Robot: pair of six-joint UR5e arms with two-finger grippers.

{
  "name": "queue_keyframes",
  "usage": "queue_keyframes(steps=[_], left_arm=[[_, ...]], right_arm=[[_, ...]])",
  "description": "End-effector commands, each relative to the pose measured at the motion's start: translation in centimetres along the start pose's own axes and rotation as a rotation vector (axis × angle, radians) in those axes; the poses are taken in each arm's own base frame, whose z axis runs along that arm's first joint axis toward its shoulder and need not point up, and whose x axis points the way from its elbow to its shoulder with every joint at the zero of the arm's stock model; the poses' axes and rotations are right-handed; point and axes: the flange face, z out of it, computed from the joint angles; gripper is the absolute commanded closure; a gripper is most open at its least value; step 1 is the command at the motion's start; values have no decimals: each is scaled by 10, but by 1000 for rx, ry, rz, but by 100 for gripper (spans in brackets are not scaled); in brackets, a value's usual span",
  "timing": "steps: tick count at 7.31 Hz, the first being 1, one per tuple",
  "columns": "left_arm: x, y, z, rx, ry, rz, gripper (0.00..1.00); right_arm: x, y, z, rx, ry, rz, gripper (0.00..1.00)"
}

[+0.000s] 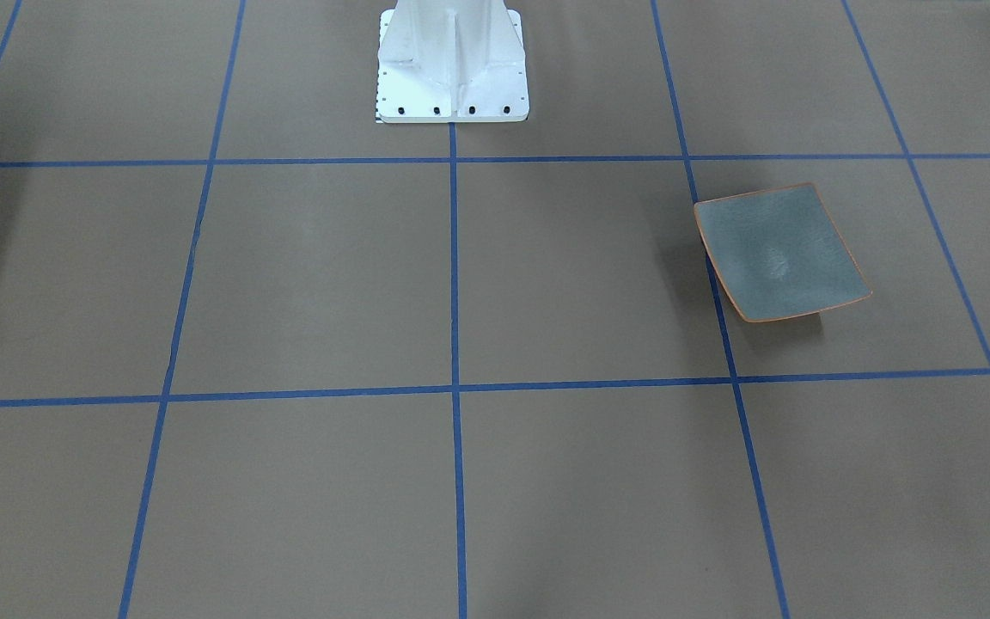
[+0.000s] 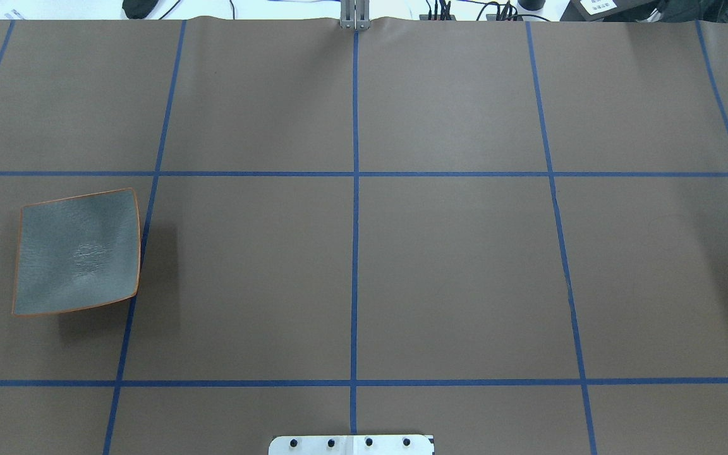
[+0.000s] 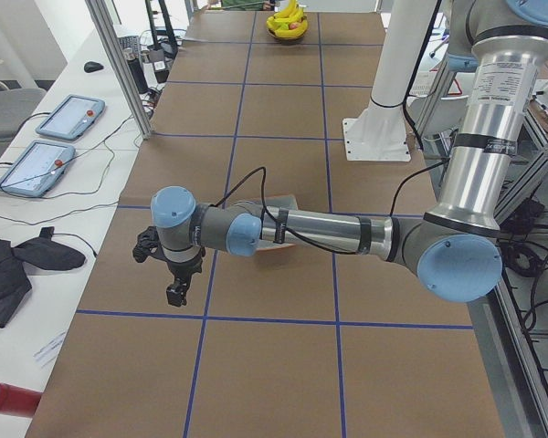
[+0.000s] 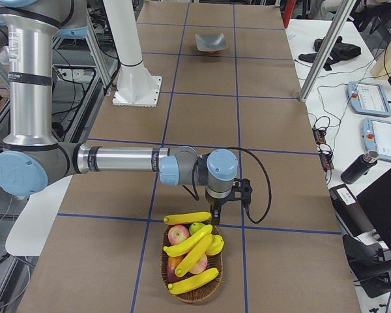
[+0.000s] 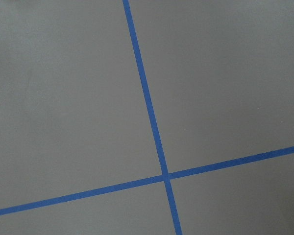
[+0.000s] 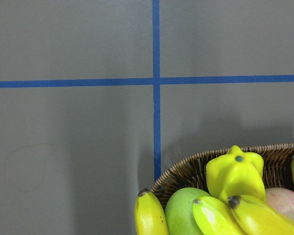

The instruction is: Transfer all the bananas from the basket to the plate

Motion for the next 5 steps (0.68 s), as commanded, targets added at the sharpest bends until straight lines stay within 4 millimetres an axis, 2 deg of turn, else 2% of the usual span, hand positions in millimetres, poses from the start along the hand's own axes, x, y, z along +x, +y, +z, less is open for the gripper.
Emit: queue_keyframes(steps=[1,5], left_arm=[[1,0,-1,2,0,2,0],[-3,7,3,-7,-6,-18,0]], right_arm=[[1,1,-1,2,1,1,0],[2,0,-1,6,6,-1,0]])
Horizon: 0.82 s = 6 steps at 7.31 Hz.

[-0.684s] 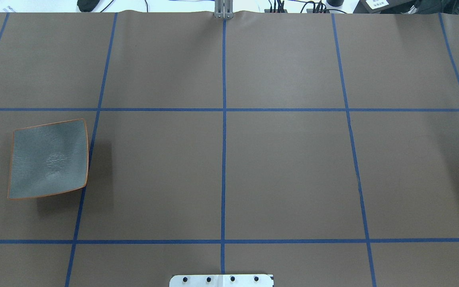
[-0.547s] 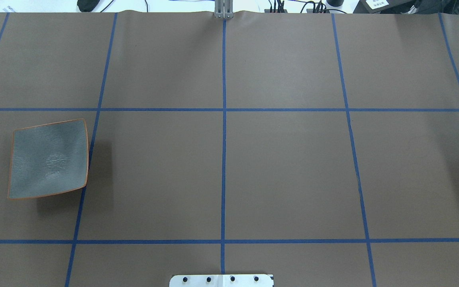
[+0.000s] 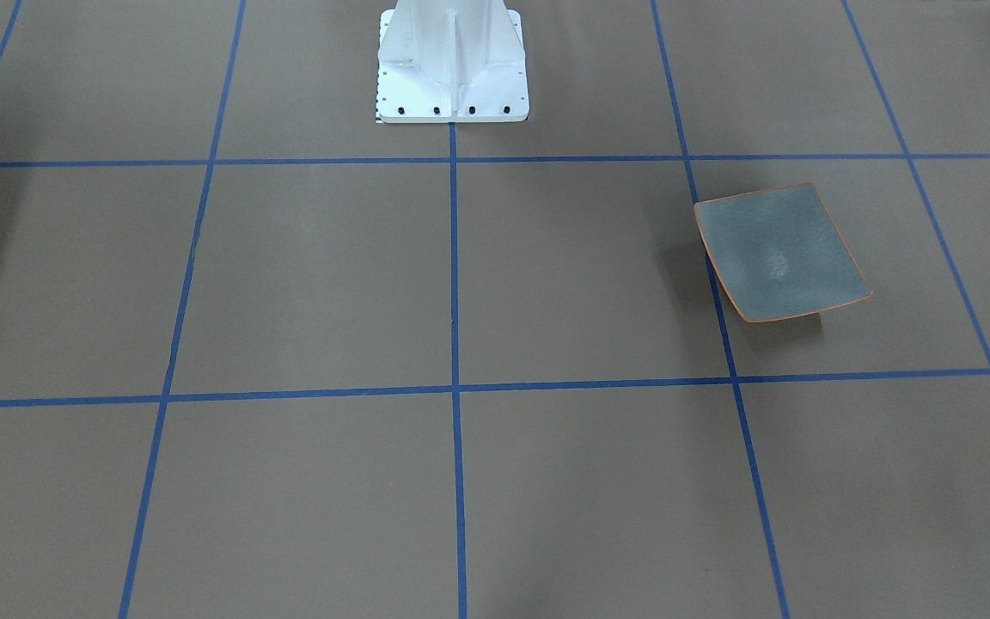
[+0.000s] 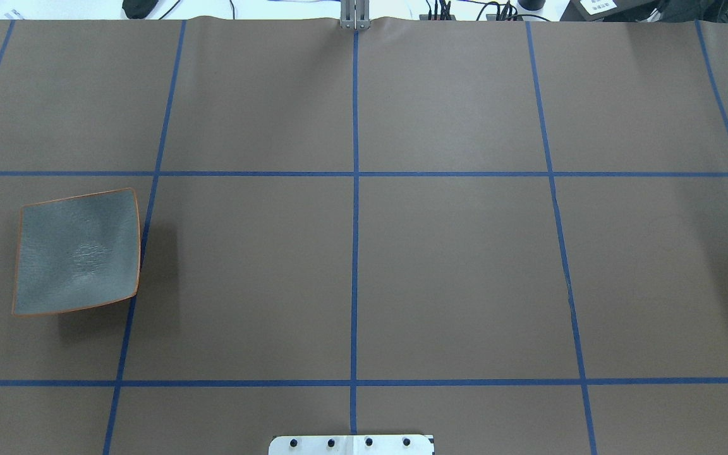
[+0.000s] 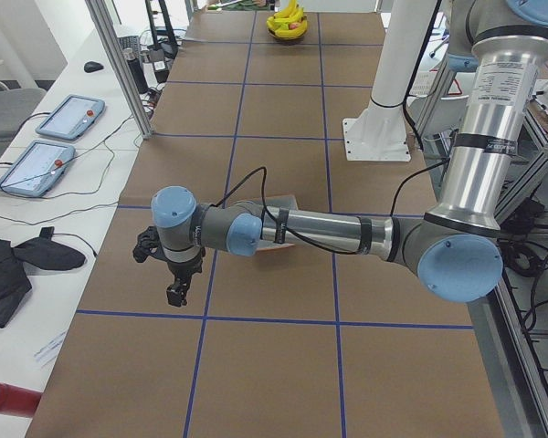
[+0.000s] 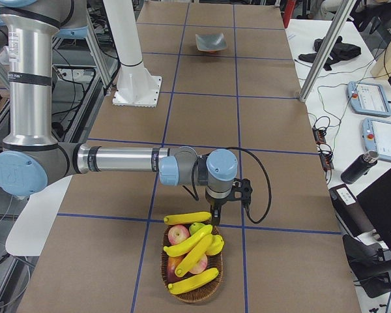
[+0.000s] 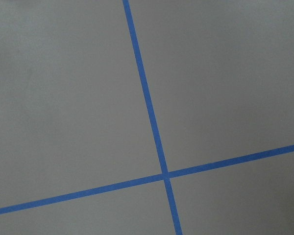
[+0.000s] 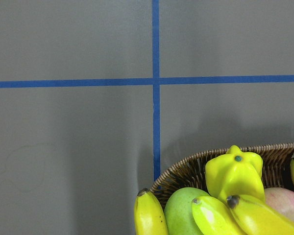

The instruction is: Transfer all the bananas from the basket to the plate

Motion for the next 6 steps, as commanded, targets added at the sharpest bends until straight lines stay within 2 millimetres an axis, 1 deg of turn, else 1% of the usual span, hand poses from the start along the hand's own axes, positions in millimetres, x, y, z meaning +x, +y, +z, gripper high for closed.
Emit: queue_keyframes(steps=[1,2,3,4,5,6], left_arm=[[-2,5,4,-6,3,-9,0],[4,1,0,6,0,-21,0],[10,4,-5,19,6,-64,0],[11,4,-5,19,8,-67,0],[11,4,-6,22,8,-66,0],[13,3,-8,26,8,-61,0]], right_arm=[[1,0,0,4,5,-2,0],[0,-1,-1,6,8,-4,0],[-1,-3,-2,7,6,7,0],[-4,-7,-4,14,14,-1,0],[-2,-12,-3,12,26,3,0],[7,-5,6,-6,32,24,0]])
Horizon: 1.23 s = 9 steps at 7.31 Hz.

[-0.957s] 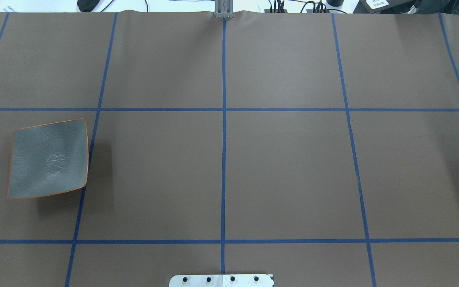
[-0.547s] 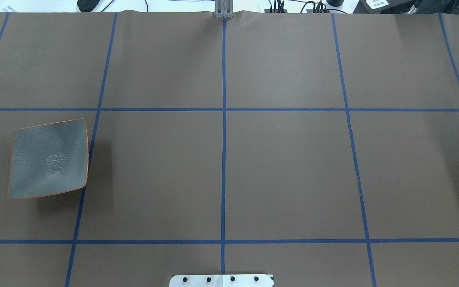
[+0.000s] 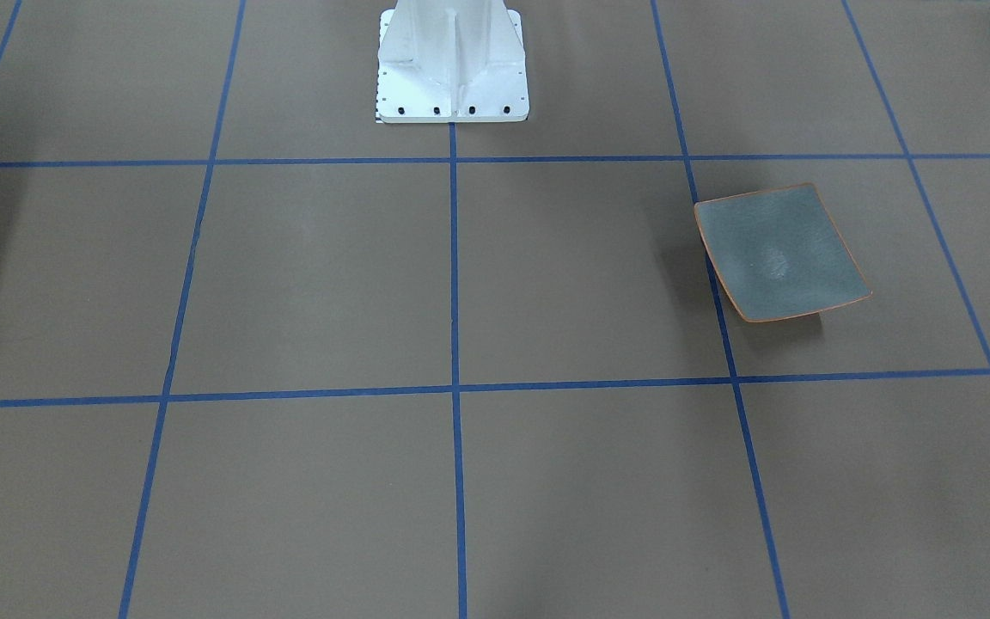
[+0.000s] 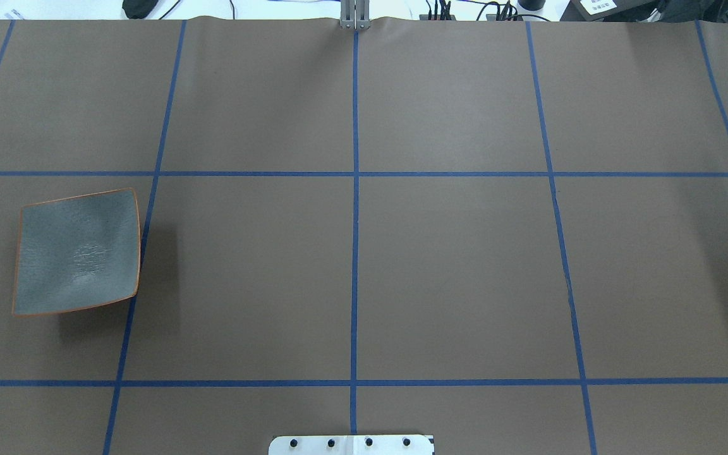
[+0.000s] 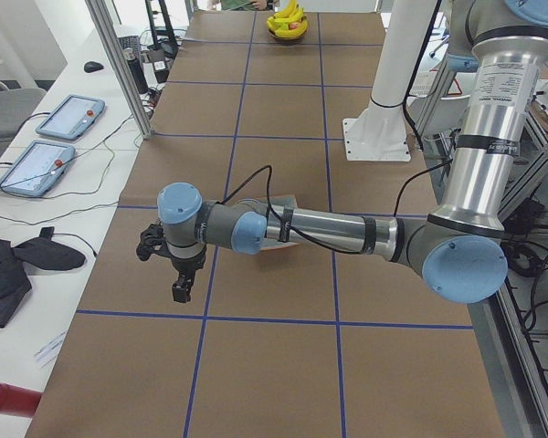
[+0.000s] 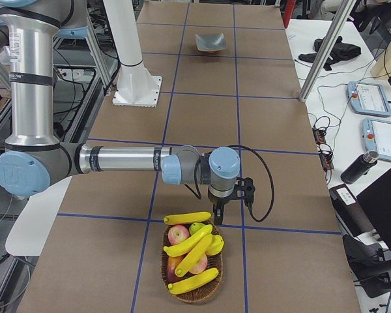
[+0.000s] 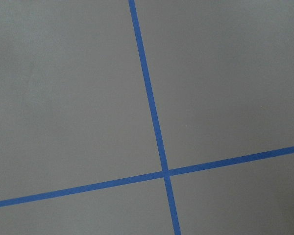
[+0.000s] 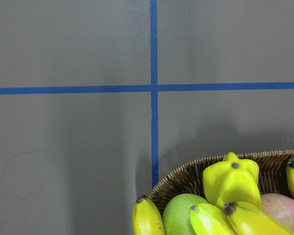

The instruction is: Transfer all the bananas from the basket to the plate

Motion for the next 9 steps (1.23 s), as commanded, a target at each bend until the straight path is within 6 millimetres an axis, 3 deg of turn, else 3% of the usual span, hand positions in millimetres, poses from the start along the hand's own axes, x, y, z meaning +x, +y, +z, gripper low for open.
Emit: queue_keyframes(steps=[1,3,5,8,9], left_arm=[[3,-2,-3,19,1,13,0],[4,-3,-3,25,1,18,0],[4,-3,-4,27,3,20,0],[4,3,-5,29,3,21,0],[6,8,-8,33,3,25,0]], right_arm=[[15,6,14,-15,7,3,0],[21,18,18,71,5,-101,0],[15,13,13,90,3,-163,0],[29,25,35,-94,45,-394,0],[36,21,29,-152,70,-474,0]])
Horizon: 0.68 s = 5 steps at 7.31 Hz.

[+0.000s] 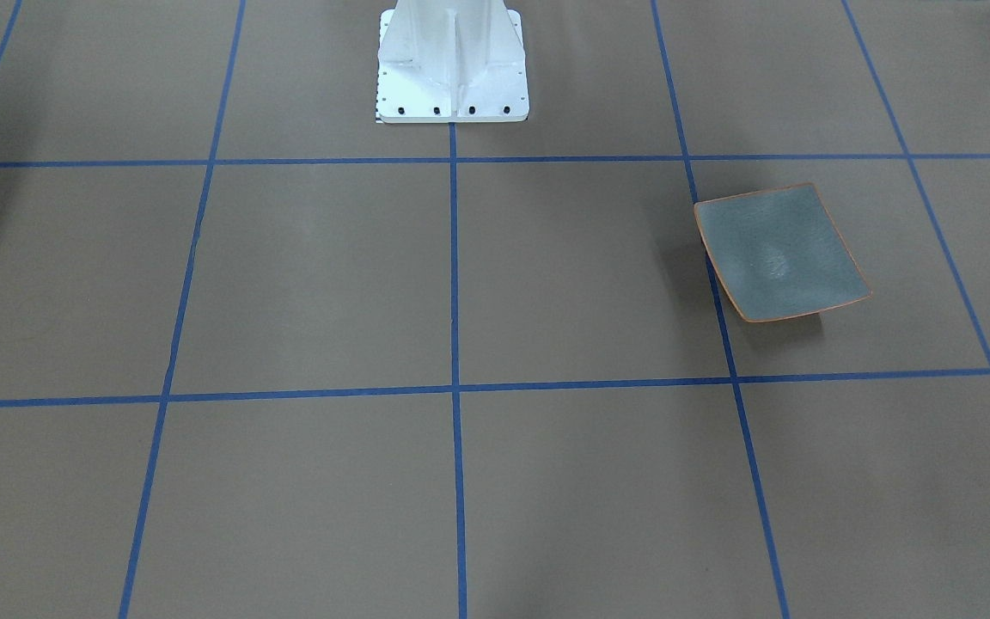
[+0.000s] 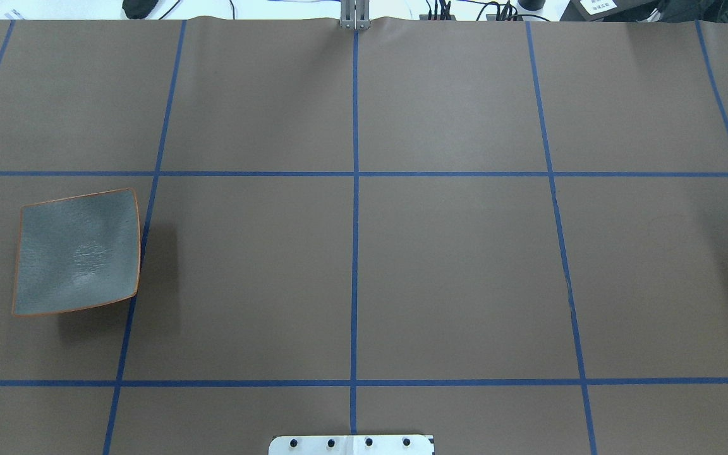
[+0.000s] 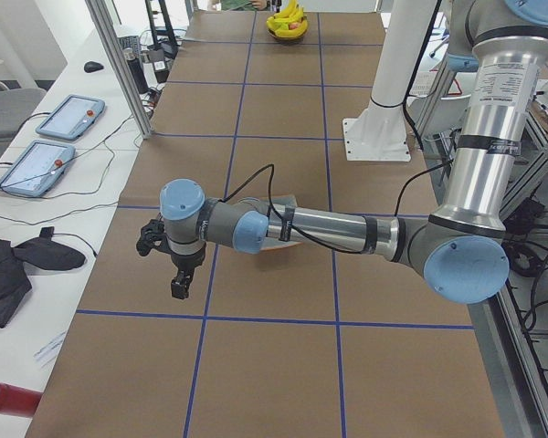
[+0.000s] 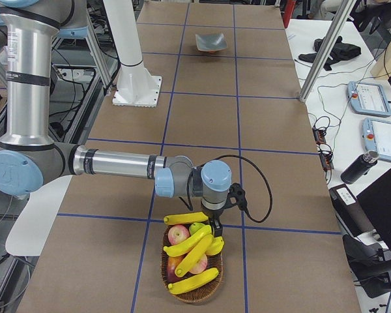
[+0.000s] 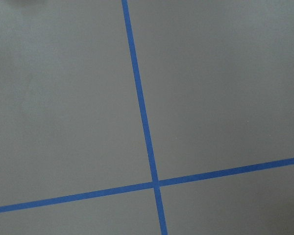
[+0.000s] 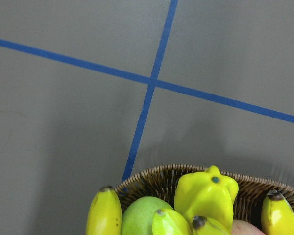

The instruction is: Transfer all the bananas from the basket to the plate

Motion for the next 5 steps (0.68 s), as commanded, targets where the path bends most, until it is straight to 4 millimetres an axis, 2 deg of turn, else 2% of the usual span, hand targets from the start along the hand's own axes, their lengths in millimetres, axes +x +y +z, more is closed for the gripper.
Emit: queue_keyframes(steps=[1,2,3,4,5], left_arm=[[4,7,-4,7,2,7,0],[5,9,-6,10,2,9,0],[5,9,-6,11,2,11,0],[5,10,-5,8,8,9,0],[7,12,-3,4,31,11,0]], right_arm=[[13,-7,-12,-158,41,-165,0],[25,-9,-24,-224,75,-252,0],[33,-7,-25,-276,102,-325,0],[38,-4,-22,-310,111,-388,0],[43,9,-12,-333,96,-398,0]])
